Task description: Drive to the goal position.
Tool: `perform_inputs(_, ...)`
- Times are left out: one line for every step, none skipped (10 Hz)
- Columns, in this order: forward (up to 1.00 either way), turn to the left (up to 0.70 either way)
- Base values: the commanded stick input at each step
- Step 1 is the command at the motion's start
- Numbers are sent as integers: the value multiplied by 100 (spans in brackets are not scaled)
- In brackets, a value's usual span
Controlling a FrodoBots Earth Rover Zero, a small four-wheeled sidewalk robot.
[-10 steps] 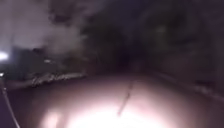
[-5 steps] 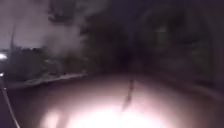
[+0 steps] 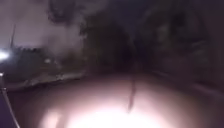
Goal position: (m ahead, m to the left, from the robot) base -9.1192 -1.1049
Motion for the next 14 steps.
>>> perform_inputs(0, 0)
perform_inputs(0, 0)
perform_inputs(0, 4)
perform_inputs(0, 2)
perform_inputs(0, 37)
perform_inputs(0, 50)
perform_inputs(0, 50)
perform_inputs(0, 50)
perform_inputs(0, 50)
perform_inputs(0, 50)
perform_inputs(0, 50)
perform_inputs(0, 50)
perform_inputs(0, 50)
perform_inputs(0, 50)
